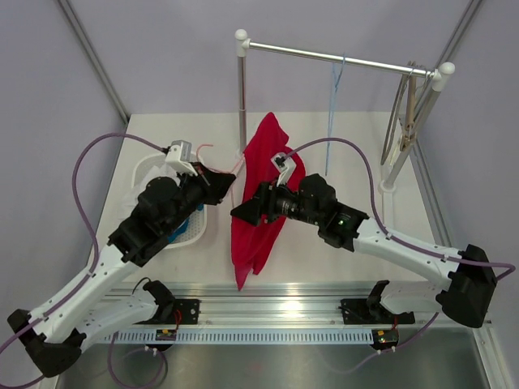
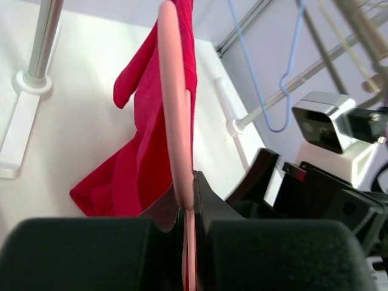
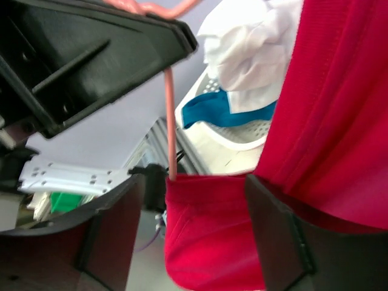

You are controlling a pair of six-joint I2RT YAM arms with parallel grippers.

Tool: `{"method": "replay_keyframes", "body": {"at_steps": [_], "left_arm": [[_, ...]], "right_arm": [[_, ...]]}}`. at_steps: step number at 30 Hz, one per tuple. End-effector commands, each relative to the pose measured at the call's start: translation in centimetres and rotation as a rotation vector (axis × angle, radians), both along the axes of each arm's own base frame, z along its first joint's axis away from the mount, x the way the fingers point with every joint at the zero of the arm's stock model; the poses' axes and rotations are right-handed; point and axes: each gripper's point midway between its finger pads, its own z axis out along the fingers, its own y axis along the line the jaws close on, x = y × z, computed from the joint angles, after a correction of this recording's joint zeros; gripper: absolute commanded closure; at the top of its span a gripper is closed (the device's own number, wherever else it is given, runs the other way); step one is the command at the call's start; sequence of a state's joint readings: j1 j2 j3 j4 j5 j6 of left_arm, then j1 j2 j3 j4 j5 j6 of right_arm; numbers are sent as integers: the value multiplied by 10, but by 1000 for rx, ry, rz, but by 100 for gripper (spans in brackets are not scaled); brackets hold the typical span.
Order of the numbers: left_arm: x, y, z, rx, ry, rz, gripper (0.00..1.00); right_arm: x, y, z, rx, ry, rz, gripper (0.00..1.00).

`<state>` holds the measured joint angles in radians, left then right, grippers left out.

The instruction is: Remove the t-shirt from the hanger

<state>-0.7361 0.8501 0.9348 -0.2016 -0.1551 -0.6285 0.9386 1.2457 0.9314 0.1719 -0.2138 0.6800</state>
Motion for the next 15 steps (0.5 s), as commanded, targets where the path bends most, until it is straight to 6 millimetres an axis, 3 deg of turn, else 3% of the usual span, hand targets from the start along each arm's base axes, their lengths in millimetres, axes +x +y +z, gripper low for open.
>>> {"method": "replay_keyframes", "body": {"at_steps": [1,3,5,6,7,8,10,11,12,15], "left_arm": [[-14,13,28,-47,-80,-5,100],[-25,21,19,-2,-65,-18,100],[-35,27,8,53,-49,-42,100],[-43,30,12,58,-62,-65,100],[-48,33,10,74,-59,-77,100],[-54,37,1,117,-40,-88,100],[-66,47,6,125,-55,-99,100],[-72,53,0,158,-41,-102,100],[-79,60,8,154,-67,-104,100],[-93,67,7,177,-69,-138,100]], "right_arm": [[-29,-10,35,50,-54,101,19],[-37,-17,44,46,-92,126,17],[-39,-22,48,27,-123,131,27],[-34,-28,53,9,-152,96,32],[-30,-32,47,-24,-143,73,40],[-24,-35,46,-41,-145,53,57],[-3,-41,40,-81,-125,-4,70],[5,-43,39,-89,-122,-19,80],[22,-47,36,-113,-116,-69,81],[42,-48,42,-146,-175,-115,77]]}}
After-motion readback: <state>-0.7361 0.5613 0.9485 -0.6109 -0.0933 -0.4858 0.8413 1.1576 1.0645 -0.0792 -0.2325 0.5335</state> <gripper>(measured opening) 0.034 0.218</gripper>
